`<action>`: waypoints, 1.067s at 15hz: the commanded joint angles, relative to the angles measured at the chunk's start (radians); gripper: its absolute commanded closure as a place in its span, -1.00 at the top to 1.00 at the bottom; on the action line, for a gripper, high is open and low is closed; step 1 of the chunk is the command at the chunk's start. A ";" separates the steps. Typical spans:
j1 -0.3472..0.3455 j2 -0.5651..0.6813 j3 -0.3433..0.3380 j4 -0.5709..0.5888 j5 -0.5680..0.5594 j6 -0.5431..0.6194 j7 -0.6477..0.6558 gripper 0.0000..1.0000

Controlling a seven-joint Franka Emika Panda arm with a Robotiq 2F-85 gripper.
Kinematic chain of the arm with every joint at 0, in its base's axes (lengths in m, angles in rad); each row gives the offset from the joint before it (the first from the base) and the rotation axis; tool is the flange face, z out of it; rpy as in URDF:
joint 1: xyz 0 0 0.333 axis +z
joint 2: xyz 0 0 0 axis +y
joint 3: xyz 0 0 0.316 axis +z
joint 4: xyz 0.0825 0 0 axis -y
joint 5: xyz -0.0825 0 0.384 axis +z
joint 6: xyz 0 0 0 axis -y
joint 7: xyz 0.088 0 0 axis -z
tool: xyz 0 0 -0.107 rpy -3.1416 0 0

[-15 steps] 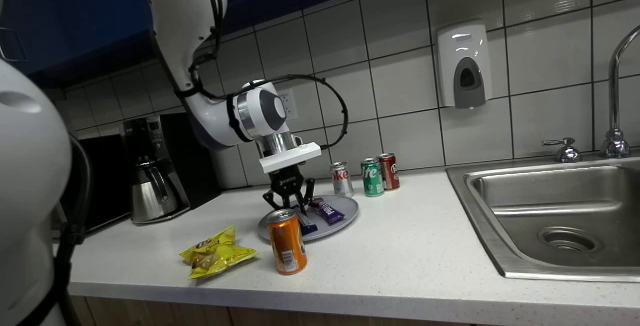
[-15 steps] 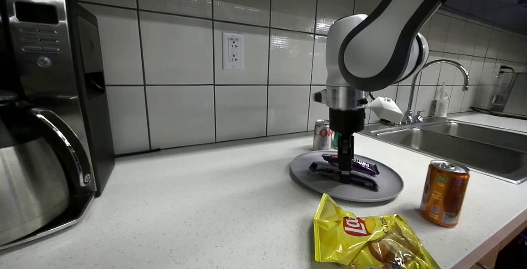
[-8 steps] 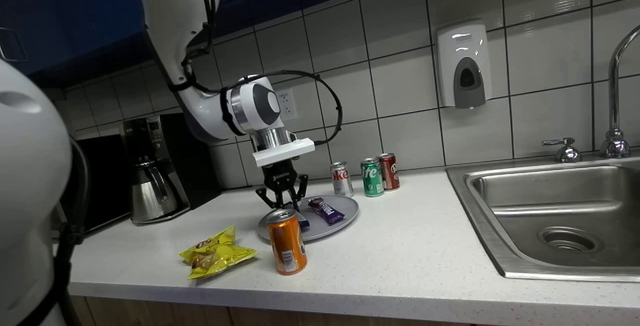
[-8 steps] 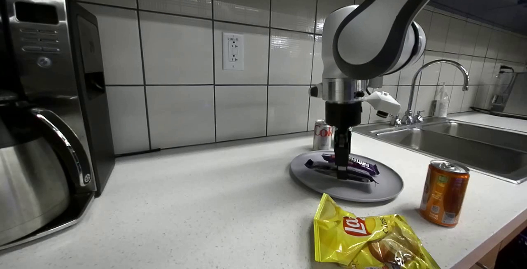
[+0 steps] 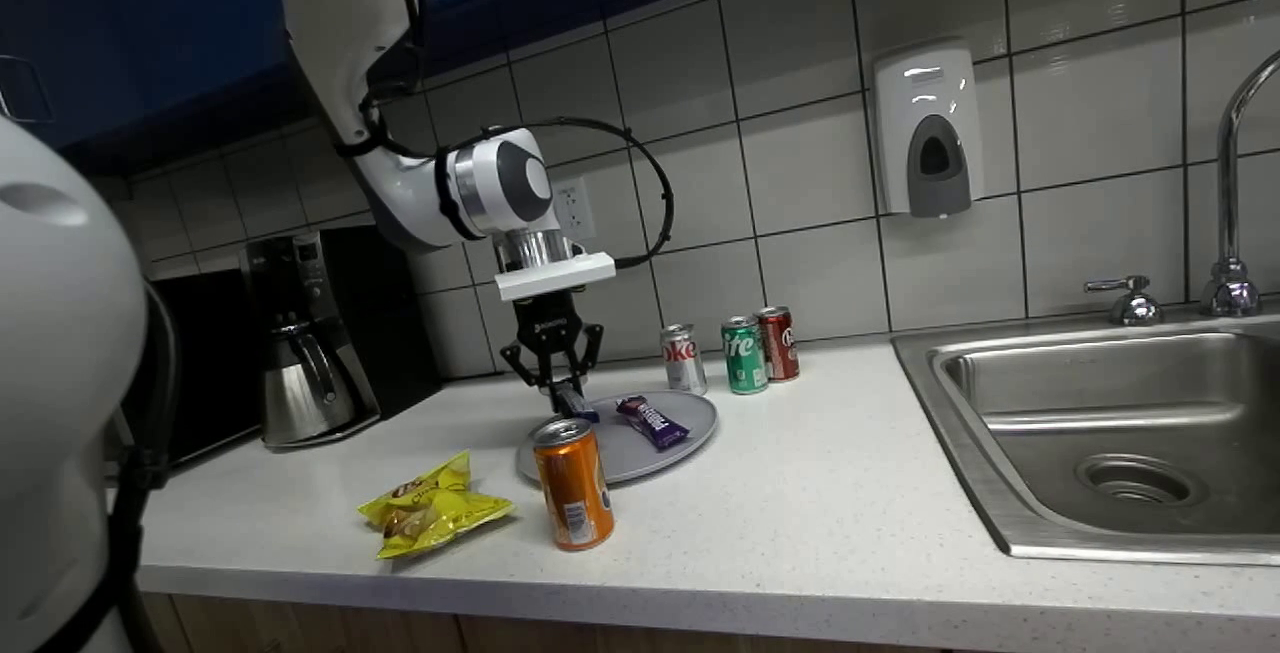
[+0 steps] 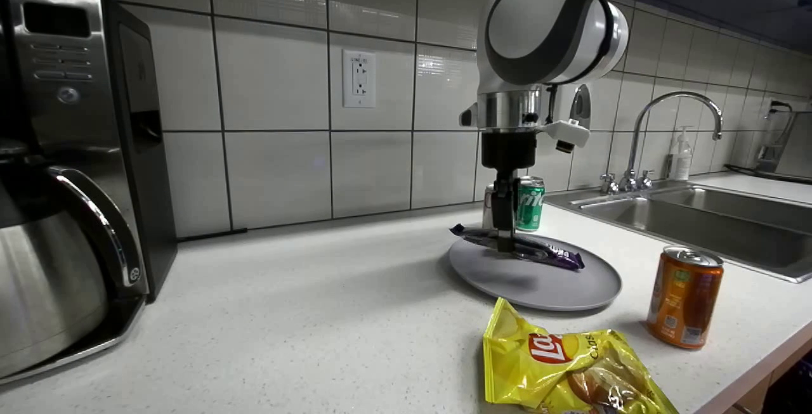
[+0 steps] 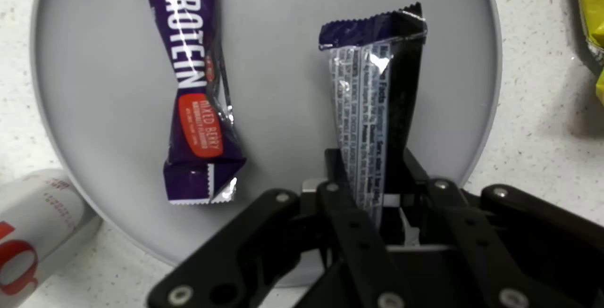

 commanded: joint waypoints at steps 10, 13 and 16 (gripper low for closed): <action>0.088 0.189 0.022 0.300 0.026 -0.167 0.156 -0.85; 0.120 0.239 0.027 0.362 0.023 -0.198 0.199 -0.85; 0.154 0.275 0.027 0.418 0.019 -0.219 0.243 -0.85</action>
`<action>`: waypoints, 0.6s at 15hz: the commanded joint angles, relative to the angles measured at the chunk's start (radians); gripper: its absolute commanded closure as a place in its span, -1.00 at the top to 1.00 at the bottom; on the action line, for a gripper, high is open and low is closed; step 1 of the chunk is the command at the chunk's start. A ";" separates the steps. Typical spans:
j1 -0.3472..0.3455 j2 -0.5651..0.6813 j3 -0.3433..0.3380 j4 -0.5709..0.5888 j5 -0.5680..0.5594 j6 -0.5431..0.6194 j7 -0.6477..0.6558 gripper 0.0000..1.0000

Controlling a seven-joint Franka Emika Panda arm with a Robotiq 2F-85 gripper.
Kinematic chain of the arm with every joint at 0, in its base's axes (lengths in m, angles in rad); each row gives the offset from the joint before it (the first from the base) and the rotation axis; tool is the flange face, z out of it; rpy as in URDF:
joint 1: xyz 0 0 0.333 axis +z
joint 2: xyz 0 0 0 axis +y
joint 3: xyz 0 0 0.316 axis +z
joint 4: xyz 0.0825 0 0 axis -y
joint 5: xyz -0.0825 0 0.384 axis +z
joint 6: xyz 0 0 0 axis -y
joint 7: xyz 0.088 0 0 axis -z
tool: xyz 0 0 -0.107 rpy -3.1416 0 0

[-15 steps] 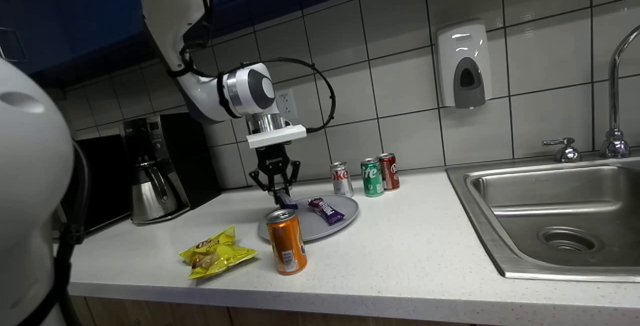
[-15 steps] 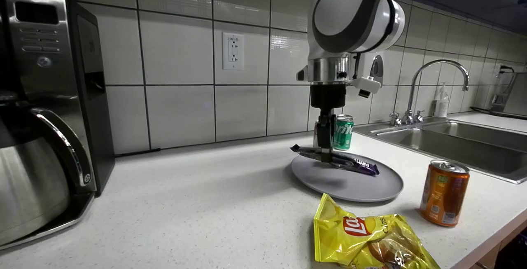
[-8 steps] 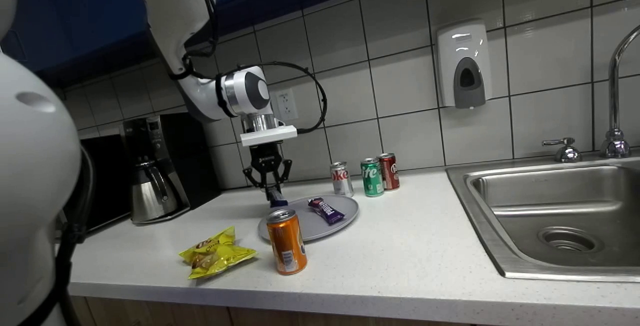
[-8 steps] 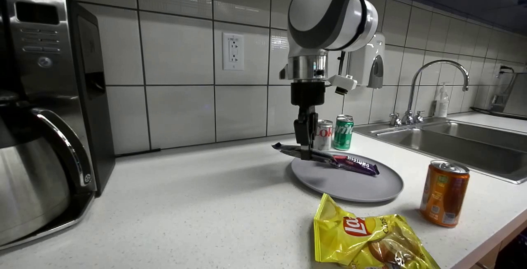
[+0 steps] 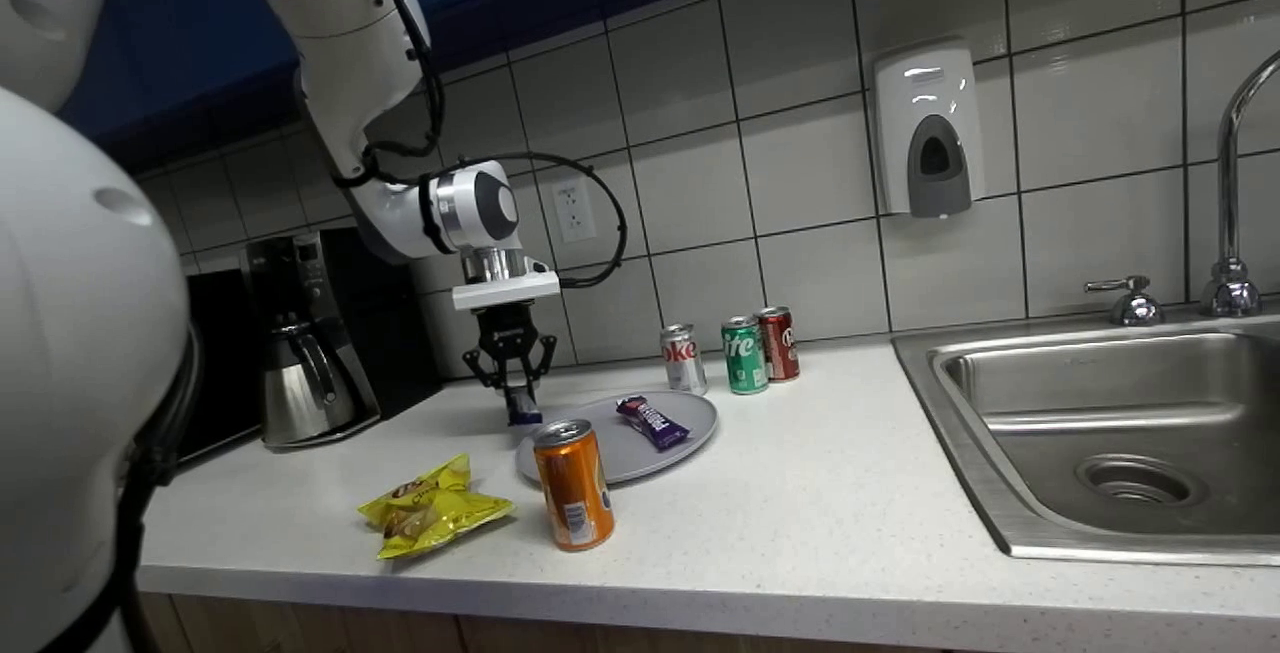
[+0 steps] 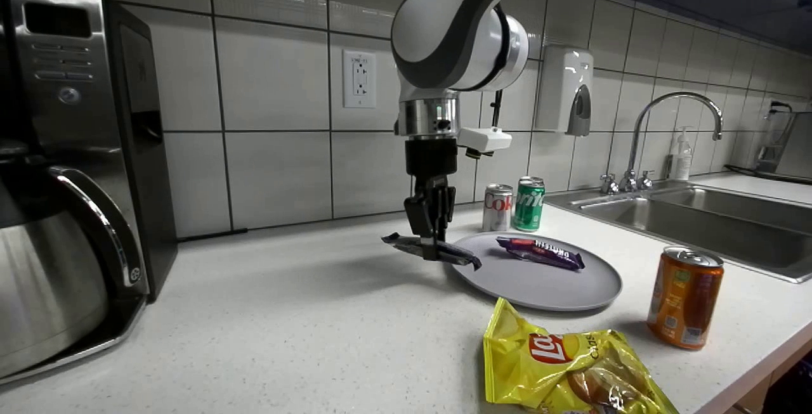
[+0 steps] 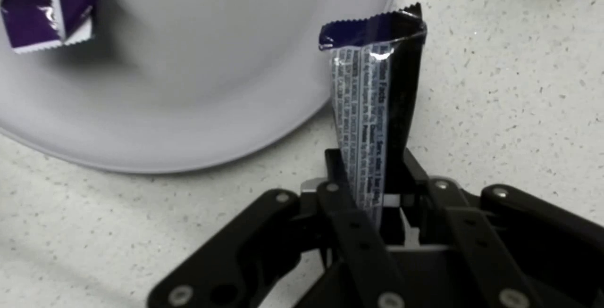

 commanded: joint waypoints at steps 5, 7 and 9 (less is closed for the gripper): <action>0.051 0.089 0.003 0.139 -0.002 -0.082 0.135 -0.85; 0.057 0.101 -0.002 0.142 -0.005 -0.070 0.166 -0.85; 0.059 0.112 -0.003 0.149 -0.007 -0.067 0.184 -0.85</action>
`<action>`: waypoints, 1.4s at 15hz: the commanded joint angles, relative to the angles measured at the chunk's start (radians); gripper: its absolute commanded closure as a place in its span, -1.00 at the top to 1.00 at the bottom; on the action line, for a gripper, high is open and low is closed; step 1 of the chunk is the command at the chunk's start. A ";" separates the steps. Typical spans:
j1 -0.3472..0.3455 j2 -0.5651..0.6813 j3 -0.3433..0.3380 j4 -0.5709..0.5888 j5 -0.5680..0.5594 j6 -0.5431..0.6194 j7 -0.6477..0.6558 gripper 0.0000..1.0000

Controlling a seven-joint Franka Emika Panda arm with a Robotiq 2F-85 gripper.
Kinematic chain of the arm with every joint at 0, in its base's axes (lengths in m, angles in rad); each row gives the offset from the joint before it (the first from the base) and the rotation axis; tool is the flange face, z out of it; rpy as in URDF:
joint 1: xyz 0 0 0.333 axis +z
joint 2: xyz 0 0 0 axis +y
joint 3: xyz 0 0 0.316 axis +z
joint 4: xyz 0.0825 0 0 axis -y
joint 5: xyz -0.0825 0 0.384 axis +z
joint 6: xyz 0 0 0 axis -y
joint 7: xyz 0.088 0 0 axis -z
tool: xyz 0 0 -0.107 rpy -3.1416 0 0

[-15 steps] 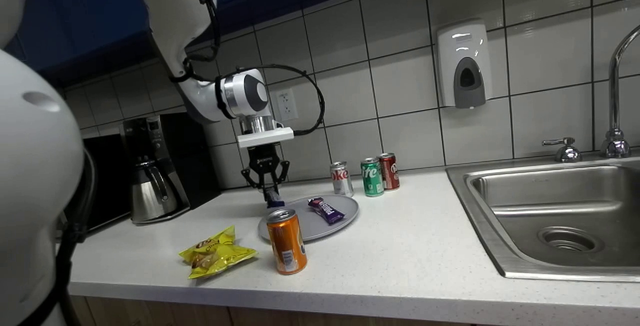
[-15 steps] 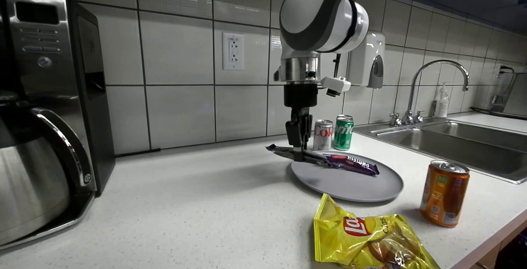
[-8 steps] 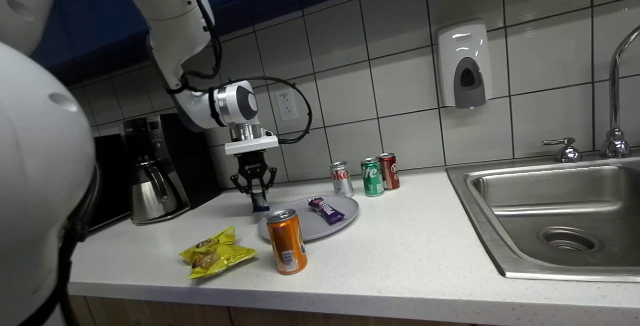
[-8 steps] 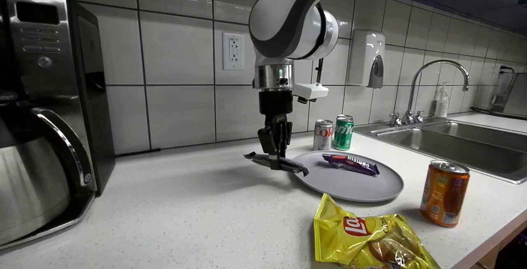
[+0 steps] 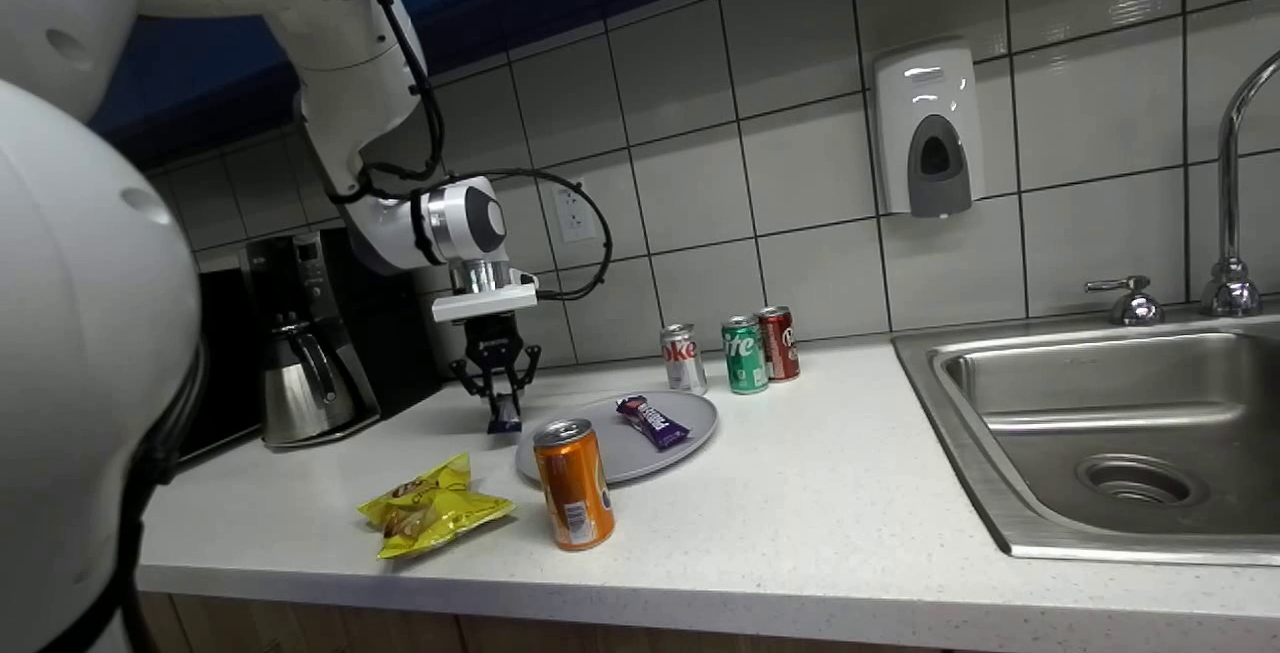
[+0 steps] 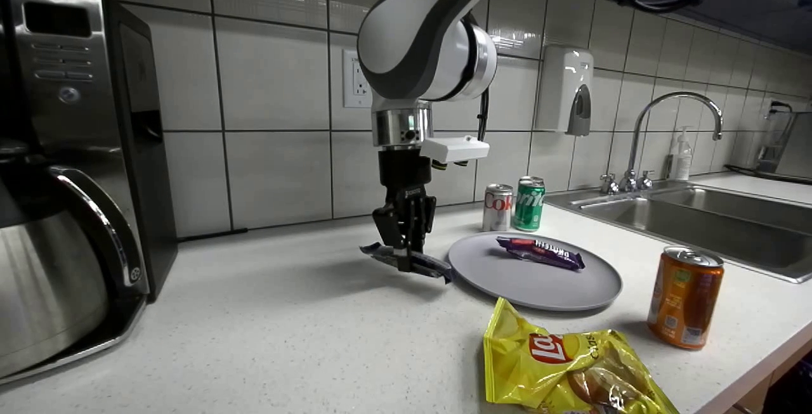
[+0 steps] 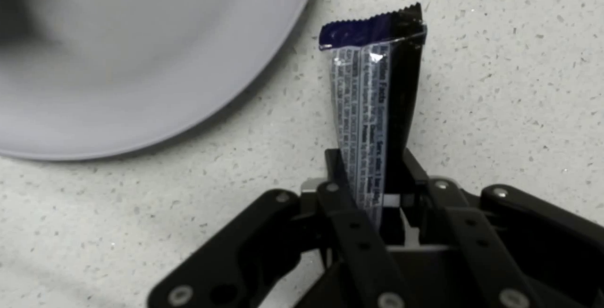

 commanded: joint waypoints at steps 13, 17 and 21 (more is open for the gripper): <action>0.010 -0.041 0.025 -0.019 -0.036 -0.058 -0.040 1.00; -0.006 -0.092 0.026 -0.083 -0.040 -0.068 -0.089 1.00; -0.023 -0.160 0.019 -0.169 -0.047 -0.063 -0.111 1.00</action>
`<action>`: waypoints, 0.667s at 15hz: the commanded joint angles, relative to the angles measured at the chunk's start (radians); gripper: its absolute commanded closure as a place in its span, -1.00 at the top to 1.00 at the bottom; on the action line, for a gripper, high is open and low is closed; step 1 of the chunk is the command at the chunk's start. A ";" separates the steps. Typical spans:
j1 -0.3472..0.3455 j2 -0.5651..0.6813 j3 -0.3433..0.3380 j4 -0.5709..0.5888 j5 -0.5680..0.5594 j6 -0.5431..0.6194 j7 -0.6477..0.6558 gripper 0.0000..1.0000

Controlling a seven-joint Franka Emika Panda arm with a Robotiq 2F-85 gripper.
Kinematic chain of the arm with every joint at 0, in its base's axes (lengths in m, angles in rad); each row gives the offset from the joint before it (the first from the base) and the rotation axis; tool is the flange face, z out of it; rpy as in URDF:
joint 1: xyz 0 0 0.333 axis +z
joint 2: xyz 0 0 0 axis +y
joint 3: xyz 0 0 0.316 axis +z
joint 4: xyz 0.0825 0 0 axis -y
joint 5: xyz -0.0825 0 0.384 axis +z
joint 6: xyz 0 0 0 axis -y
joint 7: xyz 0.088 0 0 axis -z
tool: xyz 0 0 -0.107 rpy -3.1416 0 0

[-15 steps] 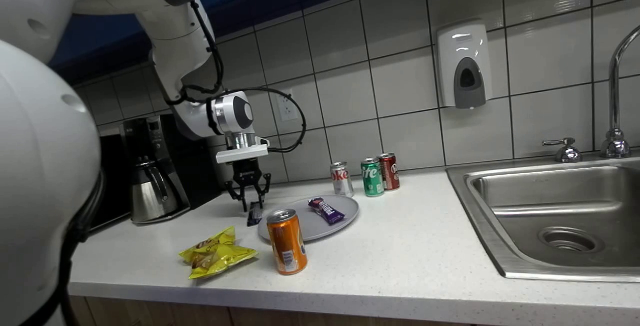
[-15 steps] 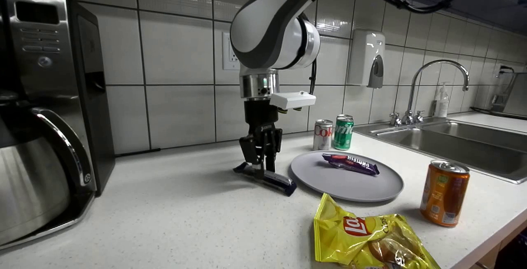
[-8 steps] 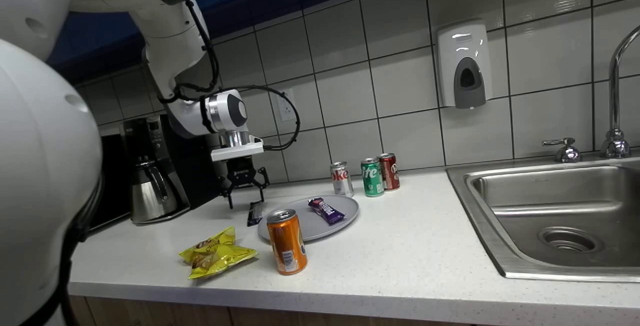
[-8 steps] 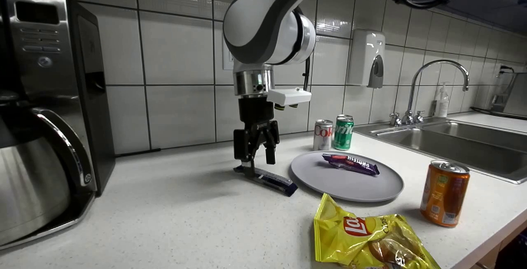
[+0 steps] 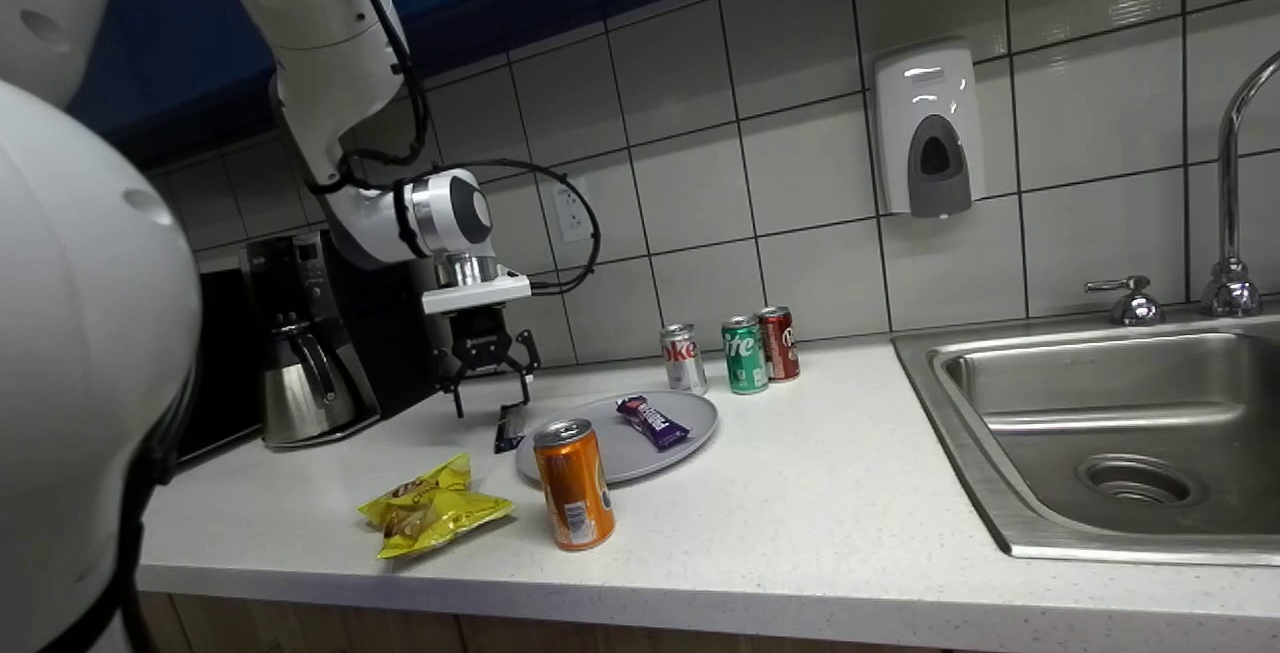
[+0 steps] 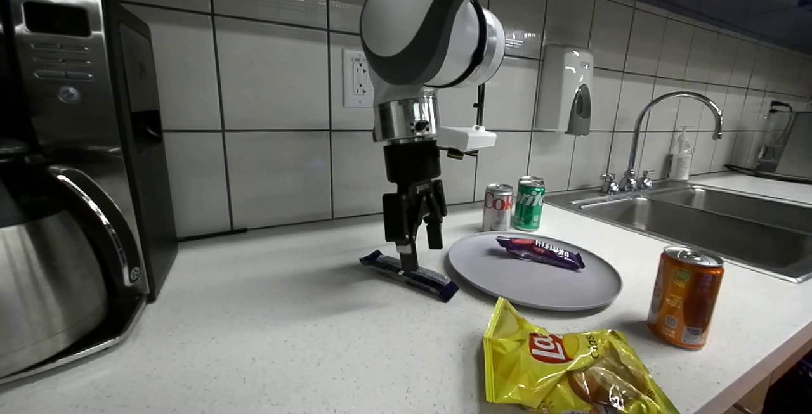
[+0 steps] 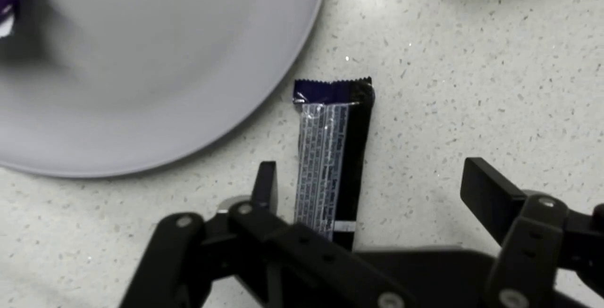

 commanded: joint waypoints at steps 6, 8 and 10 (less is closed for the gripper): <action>-0.051 -0.198 -0.026 -0.222 -0.054 -0.002 -0.001 1.00; -0.068 -0.224 -0.039 -0.257 -0.061 0.009 -0.007 1.00; -0.085 -0.244 -0.054 -0.285 -0.067 0.017 -0.011 1.00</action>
